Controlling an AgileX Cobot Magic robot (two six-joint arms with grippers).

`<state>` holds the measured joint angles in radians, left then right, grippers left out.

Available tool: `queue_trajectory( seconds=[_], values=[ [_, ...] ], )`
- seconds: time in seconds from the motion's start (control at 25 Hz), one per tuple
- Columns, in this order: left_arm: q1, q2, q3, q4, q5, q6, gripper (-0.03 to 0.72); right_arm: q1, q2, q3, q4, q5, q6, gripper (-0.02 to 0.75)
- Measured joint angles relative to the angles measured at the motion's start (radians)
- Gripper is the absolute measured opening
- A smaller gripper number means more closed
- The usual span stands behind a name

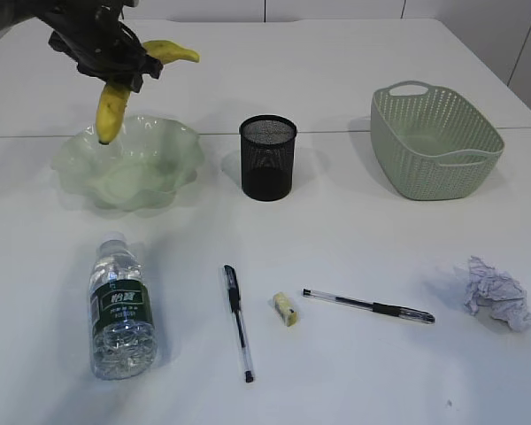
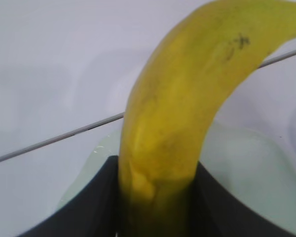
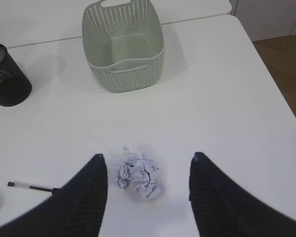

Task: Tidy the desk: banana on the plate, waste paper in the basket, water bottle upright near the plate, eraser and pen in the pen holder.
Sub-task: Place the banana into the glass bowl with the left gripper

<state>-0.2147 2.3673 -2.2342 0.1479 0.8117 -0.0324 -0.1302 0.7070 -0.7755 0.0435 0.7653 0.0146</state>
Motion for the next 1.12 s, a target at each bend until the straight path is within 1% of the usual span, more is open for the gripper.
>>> queue_trajectory(
  seconds=[0.4,0.56,0.84,1.12],
  values=[
    [0.039,0.000,0.000,-0.010,0.032,-0.002,0.251,0.000,0.000,0.000,0.022,0.002,0.000,0.400],
    [0.041,0.000,0.000,-0.040,0.076,-0.002,0.251,0.000,0.000,0.000,0.024,0.002,0.000,0.400],
    [0.041,0.011,0.000,-0.053,0.163,-0.002,0.252,0.000,0.000,0.000,0.024,-0.005,0.000,0.400],
    [0.041,0.016,0.000,-0.074,0.211,-0.002,0.252,0.000,0.000,0.000,0.024,-0.006,0.000,0.400]
  ],
)
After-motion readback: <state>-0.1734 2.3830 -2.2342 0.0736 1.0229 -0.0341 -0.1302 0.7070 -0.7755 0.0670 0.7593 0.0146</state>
